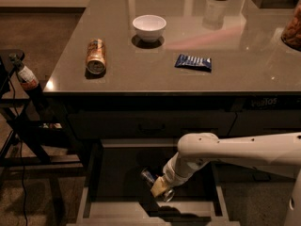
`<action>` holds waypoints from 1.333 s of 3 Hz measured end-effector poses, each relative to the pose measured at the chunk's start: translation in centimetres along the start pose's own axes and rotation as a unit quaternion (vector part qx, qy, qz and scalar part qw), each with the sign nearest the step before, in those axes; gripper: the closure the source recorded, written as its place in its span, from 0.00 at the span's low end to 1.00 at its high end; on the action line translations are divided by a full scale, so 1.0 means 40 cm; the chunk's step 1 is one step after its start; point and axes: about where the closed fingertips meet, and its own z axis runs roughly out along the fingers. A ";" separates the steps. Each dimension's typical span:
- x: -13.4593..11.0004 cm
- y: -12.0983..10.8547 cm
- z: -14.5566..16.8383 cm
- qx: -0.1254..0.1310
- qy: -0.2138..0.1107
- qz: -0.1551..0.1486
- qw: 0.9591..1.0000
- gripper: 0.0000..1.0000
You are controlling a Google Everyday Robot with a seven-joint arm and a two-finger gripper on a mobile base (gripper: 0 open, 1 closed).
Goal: Place redbull can into middle drawer
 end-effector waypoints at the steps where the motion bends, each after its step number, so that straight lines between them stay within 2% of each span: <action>1: 0.000 0.000 0.000 0.000 0.000 0.000 1.000 1.00; 2: 0.010 0.003 0.066 -0.004 0.013 0.018 1.000 1.00; 3: 0.027 -0.010 0.173 -0.013 0.018 0.049 0.999 1.00; 4: 0.028 -0.030 0.248 -0.022 0.009 0.074 0.997 1.00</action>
Offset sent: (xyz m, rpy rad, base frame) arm -0.0155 0.0273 -0.0686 -0.0255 0.1067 -0.0699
